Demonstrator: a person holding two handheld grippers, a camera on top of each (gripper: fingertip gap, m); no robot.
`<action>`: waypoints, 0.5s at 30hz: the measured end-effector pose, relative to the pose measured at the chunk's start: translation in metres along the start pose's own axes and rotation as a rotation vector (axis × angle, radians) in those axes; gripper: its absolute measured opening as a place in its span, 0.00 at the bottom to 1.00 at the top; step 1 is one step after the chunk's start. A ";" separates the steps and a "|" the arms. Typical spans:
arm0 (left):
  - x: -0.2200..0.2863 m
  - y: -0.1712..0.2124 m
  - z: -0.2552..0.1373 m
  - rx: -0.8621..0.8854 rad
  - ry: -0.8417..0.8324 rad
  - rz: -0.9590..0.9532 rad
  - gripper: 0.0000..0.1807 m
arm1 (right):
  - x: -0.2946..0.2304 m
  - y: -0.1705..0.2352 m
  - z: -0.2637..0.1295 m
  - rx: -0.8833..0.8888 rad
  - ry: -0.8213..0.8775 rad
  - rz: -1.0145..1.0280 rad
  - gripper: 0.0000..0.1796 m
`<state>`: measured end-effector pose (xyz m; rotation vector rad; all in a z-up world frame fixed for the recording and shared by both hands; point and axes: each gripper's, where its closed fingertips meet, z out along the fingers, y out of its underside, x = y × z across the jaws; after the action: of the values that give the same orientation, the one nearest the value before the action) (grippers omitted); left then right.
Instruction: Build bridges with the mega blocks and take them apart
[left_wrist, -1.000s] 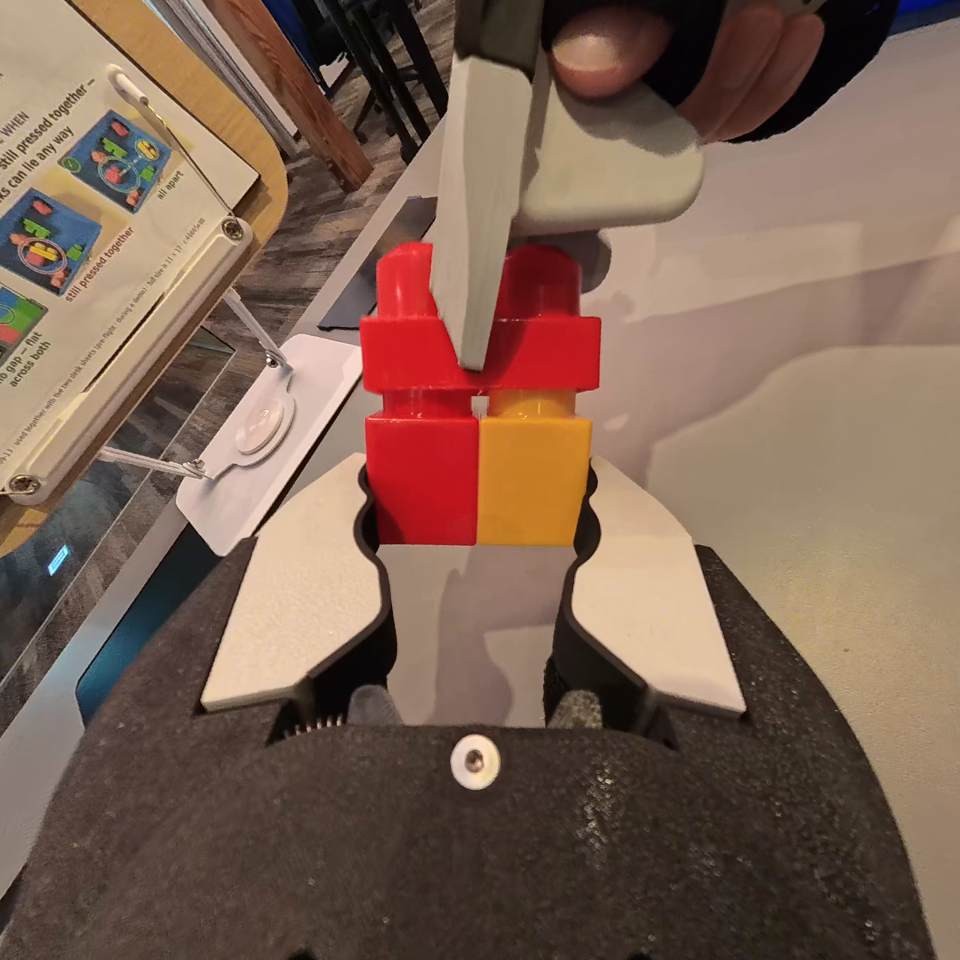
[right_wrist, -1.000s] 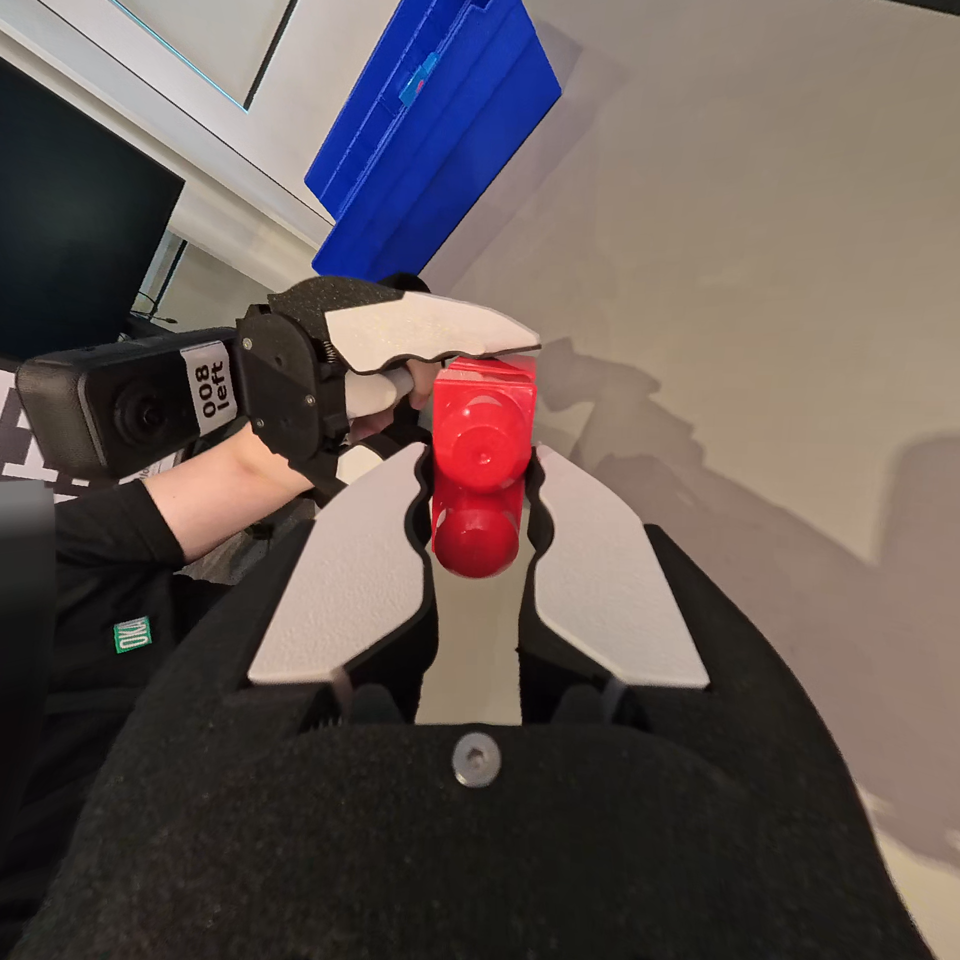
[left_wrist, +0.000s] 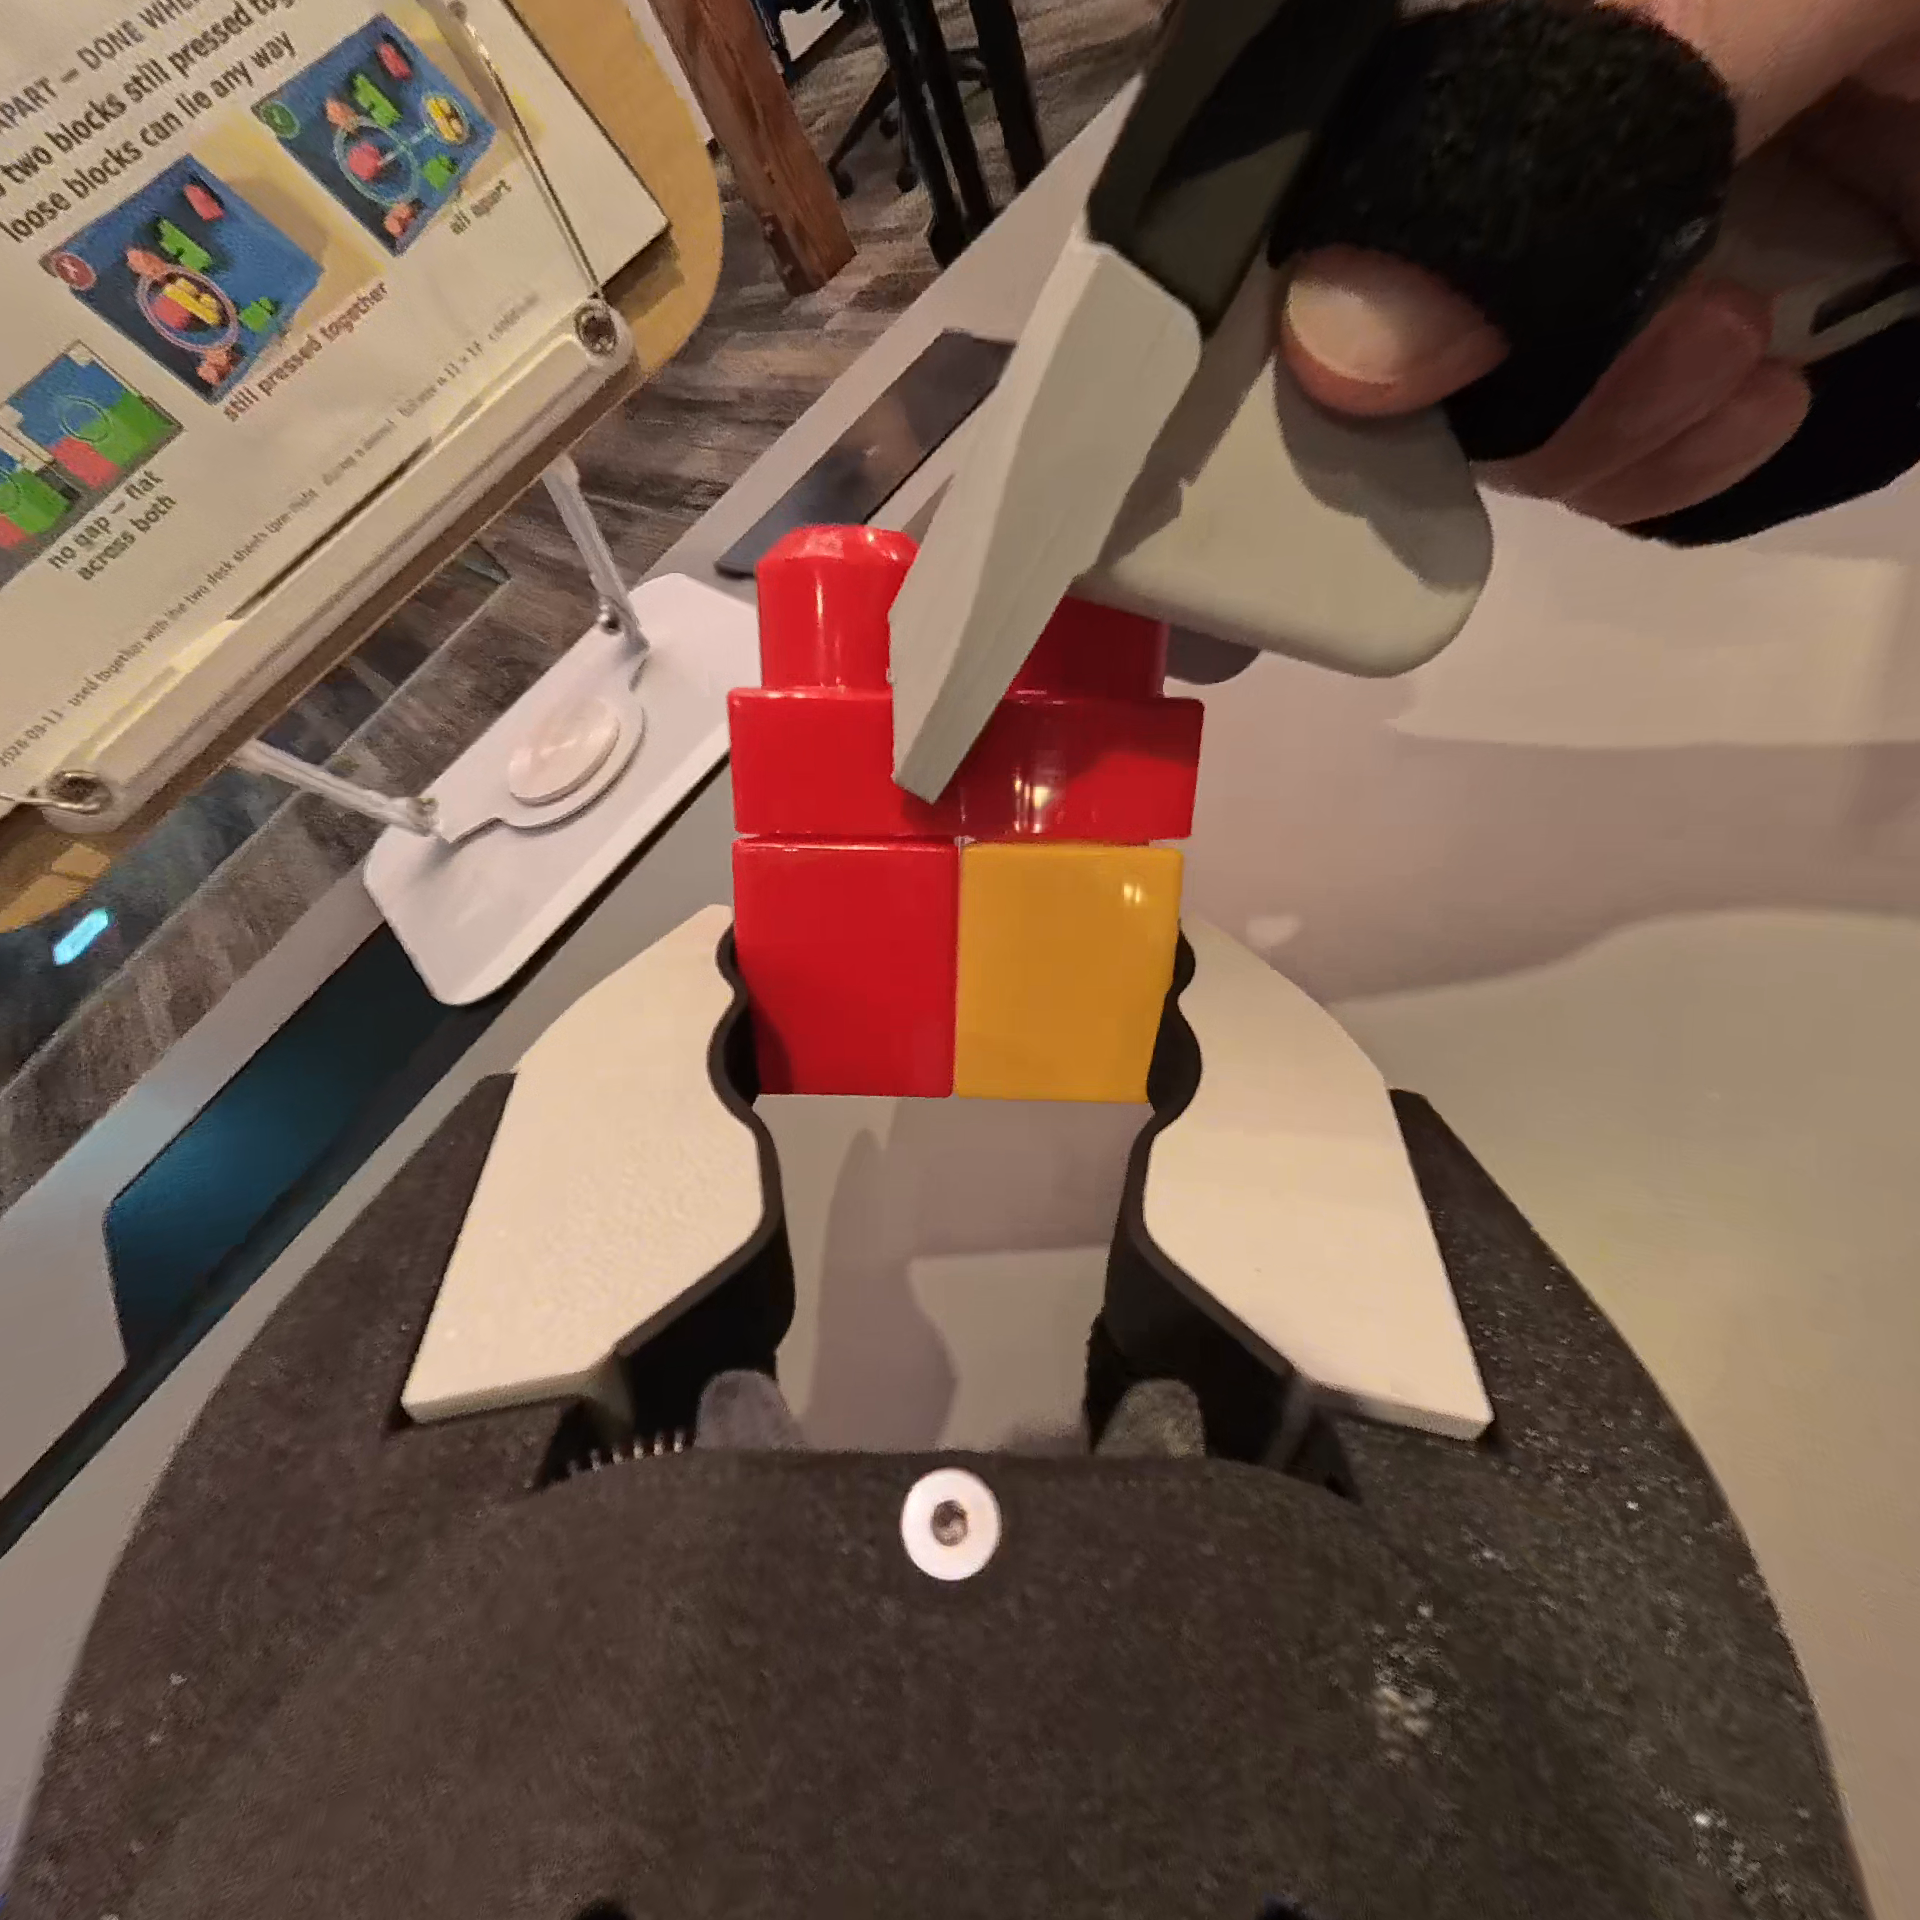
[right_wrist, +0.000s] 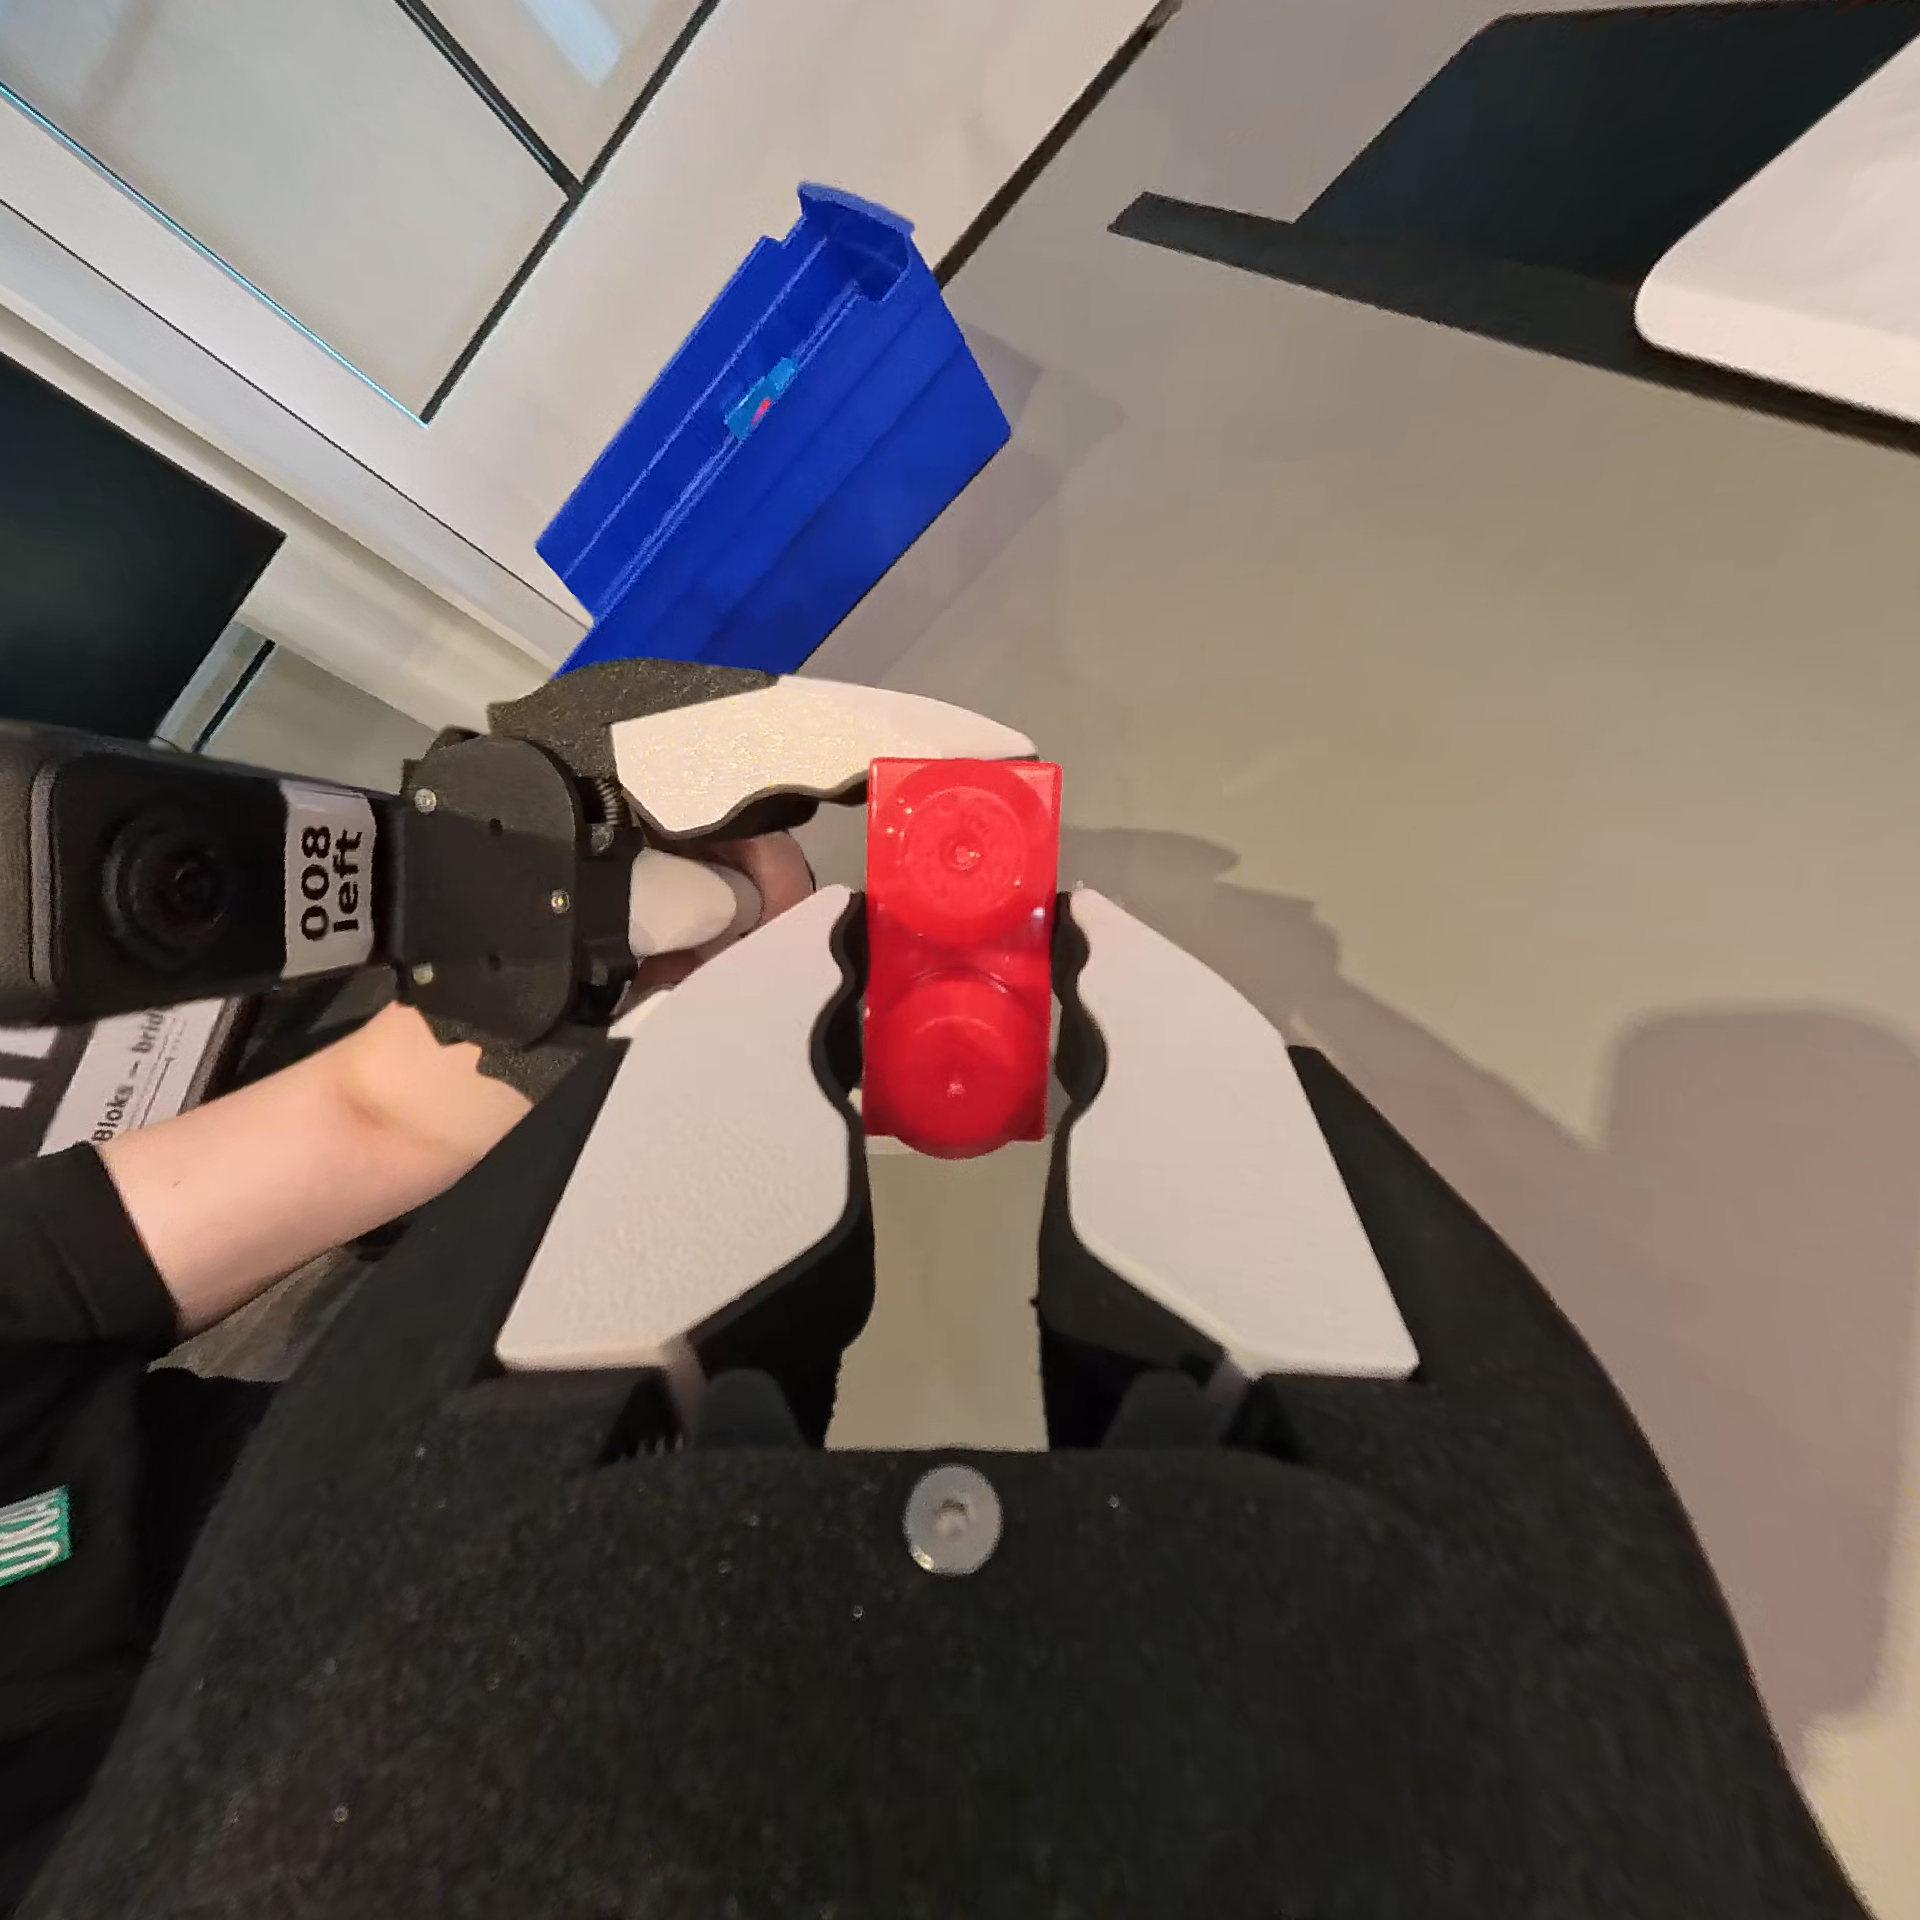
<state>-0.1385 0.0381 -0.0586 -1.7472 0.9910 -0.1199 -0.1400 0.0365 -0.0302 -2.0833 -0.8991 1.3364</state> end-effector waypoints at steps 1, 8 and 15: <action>0.002 -0.004 0.000 0.019 0.015 -0.008 0.41 | 0.000 -0.001 -0.004 -0.009 0.006 -0.004 0.19; 0.004 -0.005 0.000 -0.005 -0.045 0.069 0.41 | 0.002 0.000 -0.023 -0.047 0.084 -0.048 0.19; 0.003 -0.004 -0.001 -0.013 -0.039 0.050 0.41 | 0.000 0.009 -0.017 -0.100 0.038 -0.018 0.18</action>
<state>-0.1346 0.0350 -0.0557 -1.7291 1.0086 -0.0474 -0.1223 0.0294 -0.0303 -2.1631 -0.9848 1.2626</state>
